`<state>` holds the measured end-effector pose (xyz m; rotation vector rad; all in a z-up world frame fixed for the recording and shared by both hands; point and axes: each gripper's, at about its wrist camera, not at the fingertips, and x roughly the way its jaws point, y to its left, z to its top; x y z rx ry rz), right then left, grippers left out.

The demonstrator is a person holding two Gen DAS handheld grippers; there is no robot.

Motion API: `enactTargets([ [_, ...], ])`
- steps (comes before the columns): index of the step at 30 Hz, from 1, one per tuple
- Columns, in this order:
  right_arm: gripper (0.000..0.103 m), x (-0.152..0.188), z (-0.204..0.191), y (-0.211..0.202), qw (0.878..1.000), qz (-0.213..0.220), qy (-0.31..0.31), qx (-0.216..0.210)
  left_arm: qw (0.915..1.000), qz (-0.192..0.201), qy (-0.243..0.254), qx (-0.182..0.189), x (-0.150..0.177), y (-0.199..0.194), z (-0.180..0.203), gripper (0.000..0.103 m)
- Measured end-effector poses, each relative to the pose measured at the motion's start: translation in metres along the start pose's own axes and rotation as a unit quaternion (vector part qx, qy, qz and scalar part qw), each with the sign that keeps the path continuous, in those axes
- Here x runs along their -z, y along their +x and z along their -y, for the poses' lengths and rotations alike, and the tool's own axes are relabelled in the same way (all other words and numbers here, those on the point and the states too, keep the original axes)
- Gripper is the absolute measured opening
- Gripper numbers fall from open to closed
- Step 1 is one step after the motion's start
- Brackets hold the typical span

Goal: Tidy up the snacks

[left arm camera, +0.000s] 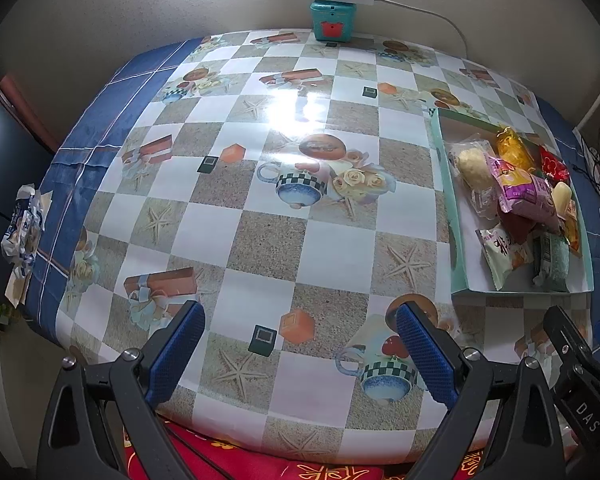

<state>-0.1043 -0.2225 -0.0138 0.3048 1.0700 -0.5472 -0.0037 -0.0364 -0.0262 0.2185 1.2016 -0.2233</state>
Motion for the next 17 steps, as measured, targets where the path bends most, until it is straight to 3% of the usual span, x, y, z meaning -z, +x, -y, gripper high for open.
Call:
enactTargets([
  [17, 0.103, 0.0022, 0.0013, 0.0015, 1.0, -0.002, 0.001, -0.001, 0.9999, 0.01, -0.006, 0.012, -0.0009, -0.0036, -0.0014, 0.097],
])
